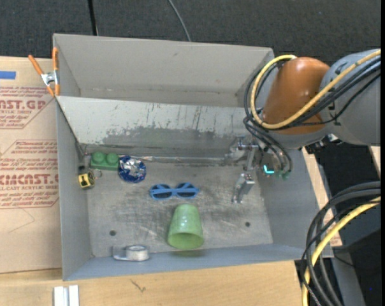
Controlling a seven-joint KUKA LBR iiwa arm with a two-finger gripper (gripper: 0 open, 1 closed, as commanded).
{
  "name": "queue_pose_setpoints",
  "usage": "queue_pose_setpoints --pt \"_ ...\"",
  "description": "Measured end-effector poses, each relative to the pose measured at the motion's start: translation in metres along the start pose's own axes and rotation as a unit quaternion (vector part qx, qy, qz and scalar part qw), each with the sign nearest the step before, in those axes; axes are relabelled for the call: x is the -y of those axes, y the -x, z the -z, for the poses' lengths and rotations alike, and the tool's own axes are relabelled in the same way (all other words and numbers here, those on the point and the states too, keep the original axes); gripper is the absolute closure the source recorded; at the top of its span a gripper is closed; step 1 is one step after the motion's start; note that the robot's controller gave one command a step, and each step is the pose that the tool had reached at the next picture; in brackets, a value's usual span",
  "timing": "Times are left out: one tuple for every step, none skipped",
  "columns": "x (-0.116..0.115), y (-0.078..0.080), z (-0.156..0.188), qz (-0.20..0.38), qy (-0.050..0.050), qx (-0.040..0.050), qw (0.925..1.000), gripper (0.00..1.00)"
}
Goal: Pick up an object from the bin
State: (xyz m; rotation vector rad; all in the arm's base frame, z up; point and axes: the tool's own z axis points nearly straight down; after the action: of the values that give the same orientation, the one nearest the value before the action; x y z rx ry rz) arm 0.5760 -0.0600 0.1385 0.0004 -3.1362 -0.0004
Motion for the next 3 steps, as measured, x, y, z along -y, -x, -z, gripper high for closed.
queue_pose_setpoints --pt "-0.061 -0.022 -0.068 -0.011 0.0 0.0071 0.9999 0.0" --pt "-0.111 -0.042 -0.065 0.026 0.0 0.0091 0.9996 0.0" --pt "-0.166 -0.046 -0.066 0.075 0.0 0.0077 0.9972 0.0"
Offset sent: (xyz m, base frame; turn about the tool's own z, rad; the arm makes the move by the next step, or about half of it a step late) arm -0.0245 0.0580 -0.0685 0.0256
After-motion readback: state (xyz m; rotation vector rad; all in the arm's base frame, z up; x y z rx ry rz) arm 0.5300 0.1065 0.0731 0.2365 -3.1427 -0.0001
